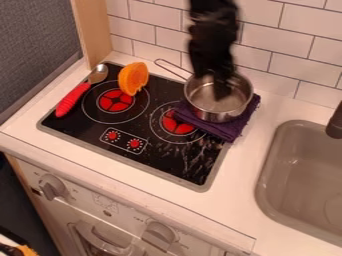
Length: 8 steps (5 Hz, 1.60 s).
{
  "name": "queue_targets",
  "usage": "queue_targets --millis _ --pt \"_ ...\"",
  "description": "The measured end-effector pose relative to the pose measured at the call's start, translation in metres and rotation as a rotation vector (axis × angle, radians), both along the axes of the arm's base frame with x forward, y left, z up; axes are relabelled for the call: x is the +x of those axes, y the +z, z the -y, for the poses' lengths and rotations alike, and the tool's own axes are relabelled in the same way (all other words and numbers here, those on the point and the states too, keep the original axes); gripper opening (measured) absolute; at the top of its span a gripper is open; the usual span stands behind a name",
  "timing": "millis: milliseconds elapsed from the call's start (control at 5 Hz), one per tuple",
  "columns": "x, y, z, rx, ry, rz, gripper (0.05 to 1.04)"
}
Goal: Move the silver pan on the bottom left corner of the burner
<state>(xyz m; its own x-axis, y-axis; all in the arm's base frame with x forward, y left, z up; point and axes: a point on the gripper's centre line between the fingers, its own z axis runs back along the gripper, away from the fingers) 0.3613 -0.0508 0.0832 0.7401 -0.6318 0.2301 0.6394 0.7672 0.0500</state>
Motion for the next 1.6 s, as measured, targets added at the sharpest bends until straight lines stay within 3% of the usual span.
queue_targets --millis 200,400,600,800,1200,1400,1600 --pt "-0.002 -0.012 0.031 0.067 -0.057 -0.002 1.0" --pt "-0.002 -0.023 0.035 0.128 -0.065 0.005 1.0" --pt "-0.004 -0.049 0.028 0.169 -0.015 -0.056 1.0" --pt "0.002 -0.049 0.029 0.163 -0.004 -0.048 0.944" --pt "0.004 -0.052 0.023 0.143 0.024 -0.061 0.357" --pt "0.005 -0.052 0.022 0.138 0.03 -0.062 0.151" --pt "0.005 -0.051 0.021 0.121 0.028 -0.063 0.085"
